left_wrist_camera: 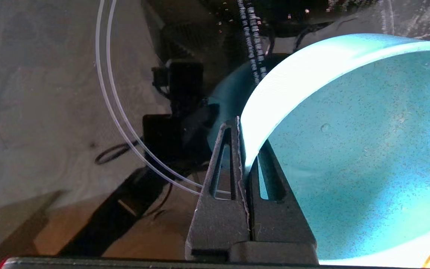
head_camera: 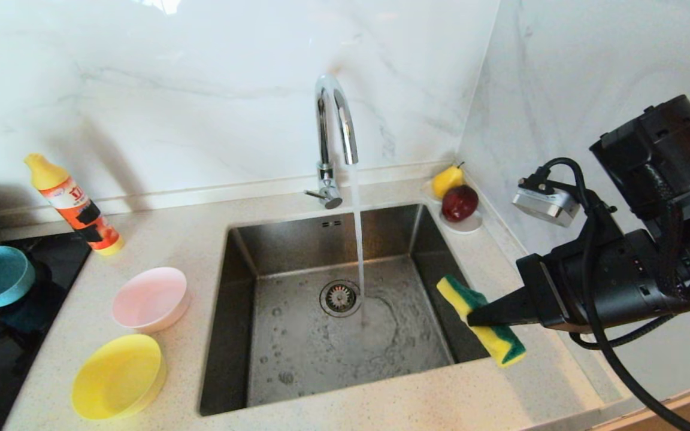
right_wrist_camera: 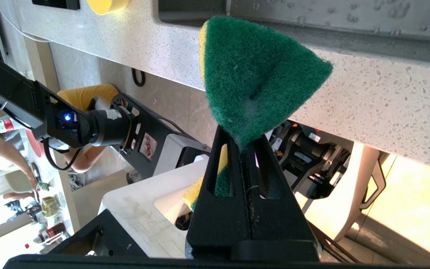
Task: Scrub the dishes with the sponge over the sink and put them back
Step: Place the bowl on the table
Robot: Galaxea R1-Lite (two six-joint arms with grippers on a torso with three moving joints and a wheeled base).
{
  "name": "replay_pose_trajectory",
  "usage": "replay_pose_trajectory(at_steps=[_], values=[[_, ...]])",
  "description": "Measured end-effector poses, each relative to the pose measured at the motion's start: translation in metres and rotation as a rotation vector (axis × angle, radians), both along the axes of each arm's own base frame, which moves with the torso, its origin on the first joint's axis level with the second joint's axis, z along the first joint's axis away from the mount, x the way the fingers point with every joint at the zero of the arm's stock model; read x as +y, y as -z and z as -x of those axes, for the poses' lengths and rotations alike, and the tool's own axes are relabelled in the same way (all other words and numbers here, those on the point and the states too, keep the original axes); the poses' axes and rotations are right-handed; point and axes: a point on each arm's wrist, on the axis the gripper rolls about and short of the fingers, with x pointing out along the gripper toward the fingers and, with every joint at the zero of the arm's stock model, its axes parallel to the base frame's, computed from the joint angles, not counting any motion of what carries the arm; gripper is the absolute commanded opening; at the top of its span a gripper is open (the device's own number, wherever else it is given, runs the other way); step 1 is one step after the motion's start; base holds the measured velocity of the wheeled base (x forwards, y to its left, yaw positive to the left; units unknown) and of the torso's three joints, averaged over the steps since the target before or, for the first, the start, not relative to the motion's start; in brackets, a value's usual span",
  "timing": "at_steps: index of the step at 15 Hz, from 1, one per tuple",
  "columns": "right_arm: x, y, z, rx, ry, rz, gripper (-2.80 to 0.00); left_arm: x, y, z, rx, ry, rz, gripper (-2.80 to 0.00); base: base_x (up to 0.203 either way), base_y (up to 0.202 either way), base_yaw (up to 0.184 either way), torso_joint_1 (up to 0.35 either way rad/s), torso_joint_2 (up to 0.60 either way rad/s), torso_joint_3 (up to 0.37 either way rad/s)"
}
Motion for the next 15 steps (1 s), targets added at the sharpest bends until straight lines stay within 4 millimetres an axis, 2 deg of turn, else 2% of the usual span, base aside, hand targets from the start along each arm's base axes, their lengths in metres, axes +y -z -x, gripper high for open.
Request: replay_pose_trajectory(at_steps=[5, 6, 11, 15], values=[[0.0, 0.0, 0.0, 0.001, -0.002, 0.001, -2.8, 0.002, 0.002, -0.002, 0.001, -0.001, 0.001, -2.8, 0.0, 0.0, 0.0, 0.0, 0.0, 0.0], [0.0, 0.001, 0.0, 0.004, -0.002, 0.003, -2.8, 0.003, 0.005, -0.003, 0.005, -0.001, 0.004, 0.0, 0.0, 0.0, 0.0, 0.0, 0.0, 0.0], [0.0, 0.003, 0.001, 0.007, -0.001, 0.006, -2.8, 0.004, 0.0, -0.005, -0.012, -0.005, -0.004, 0.0, 0.0, 0.0, 0.0, 0.0, 0.0, 0.0], [-0.001, 0.003, 0.001, 0.007, -0.003, 0.007, -2.8, -0.004, -0.029, 0.005, -0.042, -0.008, -0.018, 0.0, 0.0, 0.0, 0.0, 0.0, 0.0, 0.0]])
